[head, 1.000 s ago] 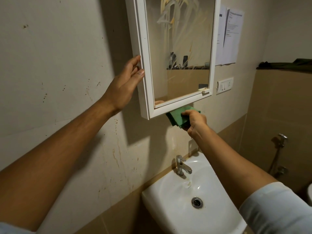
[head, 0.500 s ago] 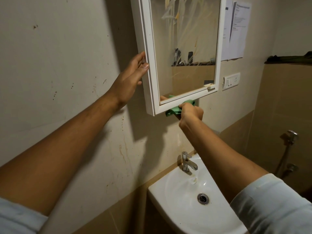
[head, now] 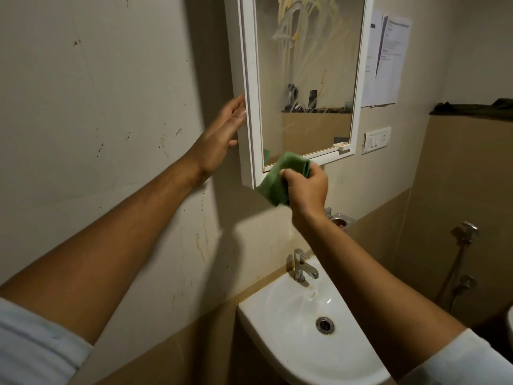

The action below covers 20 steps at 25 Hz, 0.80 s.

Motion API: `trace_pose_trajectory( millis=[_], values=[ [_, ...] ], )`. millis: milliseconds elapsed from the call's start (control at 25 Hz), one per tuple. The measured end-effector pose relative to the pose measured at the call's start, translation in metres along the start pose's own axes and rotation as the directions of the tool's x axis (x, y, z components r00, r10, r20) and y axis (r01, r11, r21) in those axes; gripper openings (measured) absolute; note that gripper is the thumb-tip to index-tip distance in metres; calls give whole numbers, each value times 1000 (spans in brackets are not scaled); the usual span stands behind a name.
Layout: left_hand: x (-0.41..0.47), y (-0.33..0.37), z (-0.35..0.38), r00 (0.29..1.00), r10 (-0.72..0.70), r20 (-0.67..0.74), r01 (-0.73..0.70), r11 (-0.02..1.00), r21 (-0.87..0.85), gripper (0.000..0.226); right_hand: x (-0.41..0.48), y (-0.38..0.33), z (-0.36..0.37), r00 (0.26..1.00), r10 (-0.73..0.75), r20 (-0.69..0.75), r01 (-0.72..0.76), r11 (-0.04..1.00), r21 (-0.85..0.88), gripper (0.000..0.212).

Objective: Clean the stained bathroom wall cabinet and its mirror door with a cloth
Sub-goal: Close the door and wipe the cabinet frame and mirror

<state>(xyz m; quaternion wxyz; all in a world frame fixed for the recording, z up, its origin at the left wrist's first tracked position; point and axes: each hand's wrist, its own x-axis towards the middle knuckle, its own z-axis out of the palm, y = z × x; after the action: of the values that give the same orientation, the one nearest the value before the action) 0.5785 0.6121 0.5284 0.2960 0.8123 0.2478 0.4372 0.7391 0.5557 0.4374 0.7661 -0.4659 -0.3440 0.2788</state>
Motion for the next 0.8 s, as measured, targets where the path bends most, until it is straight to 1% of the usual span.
trace_pose_trajectory(
  millis=[40,80,120,160,200,240,280,320,360,520,640,680,800],
  values=[
    [-1,-1,0,1000,-4,-9,4,1000,-21,63,5,-5,2,969,-245,13,243,952,-187,24],
    [-1,-1,1,1000,-7,-16,7,999,-39,63,10,-6,7,883,-456,107,461,803,-379,31],
    [-1,-1,2,1000,-12,-22,11,999,-49,63,14,-5,14,775,-582,247,613,598,-516,38],
    [-1,-1,2,1000,-16,-25,14,999,-52,64,17,0,21,681,-632,369,696,403,-595,42],
    [-2,-1,1,1000,-18,-21,17,999,-50,65,19,6,27,620,-644,448,723,247,-645,43],
    [-2,0,0,1000,-20,-12,19,999,-46,66,21,13,29,576,-647,499,723,118,-681,44],
    [-1,0,-1,1000,-21,-4,21,999,-42,64,22,19,29,537,-650,538,717,17,-697,45],
    [-1,0,-2,1000,-21,1,21,999,-33,61,22,23,28,508,-648,568,714,-52,-698,45],
    [0,-1,-4,1000,-19,2,19,1000,-21,60,23,26,27,492,-647,582,716,-80,-693,44],
    [0,-5,-3,1000,-11,4,11,1000,-18,69,22,33,26,510,-667,544,709,-32,-704,31],
    [-1,-6,1,1000,-12,-12,12,1000,-25,71,21,41,22,510,-633,583,717,-61,-694,29],
    [-1,-6,3,1000,-12,-23,12,1000,-22,72,21,45,18,493,-621,610,731,-85,-677,28],
    [-2,-6,7,999,-15,-40,15,1000,1,71,27,49,-1,404,-544,736,789,-200,-581,29]
  ],
)
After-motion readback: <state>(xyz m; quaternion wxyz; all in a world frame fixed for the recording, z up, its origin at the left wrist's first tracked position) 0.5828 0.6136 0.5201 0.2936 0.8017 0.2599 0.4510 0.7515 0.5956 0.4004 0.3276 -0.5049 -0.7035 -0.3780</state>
